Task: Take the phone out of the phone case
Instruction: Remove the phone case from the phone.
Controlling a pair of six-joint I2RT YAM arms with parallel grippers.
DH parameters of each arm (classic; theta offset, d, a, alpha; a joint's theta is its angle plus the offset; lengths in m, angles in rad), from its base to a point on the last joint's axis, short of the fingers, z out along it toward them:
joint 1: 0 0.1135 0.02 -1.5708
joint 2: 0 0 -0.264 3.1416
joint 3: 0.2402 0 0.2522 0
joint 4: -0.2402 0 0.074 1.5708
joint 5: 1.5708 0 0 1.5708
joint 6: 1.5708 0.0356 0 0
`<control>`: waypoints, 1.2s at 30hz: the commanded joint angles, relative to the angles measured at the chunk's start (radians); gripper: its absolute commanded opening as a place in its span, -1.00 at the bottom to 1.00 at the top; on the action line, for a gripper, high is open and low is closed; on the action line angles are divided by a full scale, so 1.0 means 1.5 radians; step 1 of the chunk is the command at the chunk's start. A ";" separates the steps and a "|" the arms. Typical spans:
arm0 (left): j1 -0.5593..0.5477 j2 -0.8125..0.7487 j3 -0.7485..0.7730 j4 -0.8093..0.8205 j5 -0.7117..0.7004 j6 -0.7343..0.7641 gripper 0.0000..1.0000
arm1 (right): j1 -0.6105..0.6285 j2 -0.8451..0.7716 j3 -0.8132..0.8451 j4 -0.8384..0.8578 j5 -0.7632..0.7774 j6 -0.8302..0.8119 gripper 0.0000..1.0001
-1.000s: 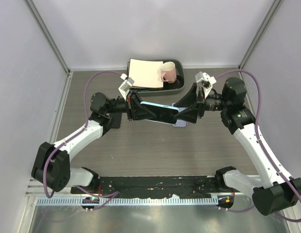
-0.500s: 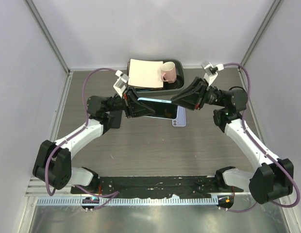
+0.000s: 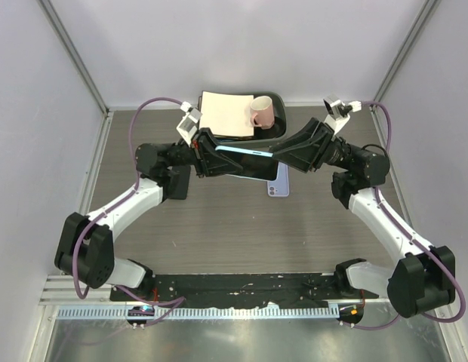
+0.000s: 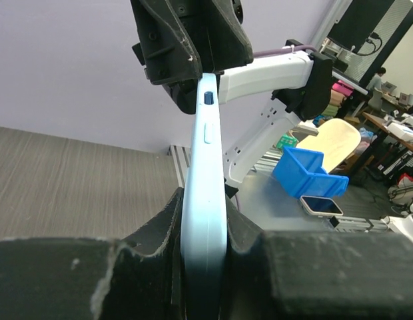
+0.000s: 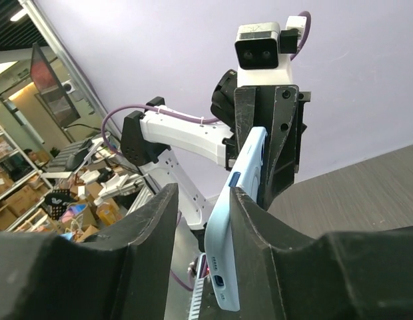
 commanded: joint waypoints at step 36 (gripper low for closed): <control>0.014 0.047 0.124 0.032 0.038 0.105 -1.00 | 0.004 0.089 0.021 0.153 0.061 0.243 -0.99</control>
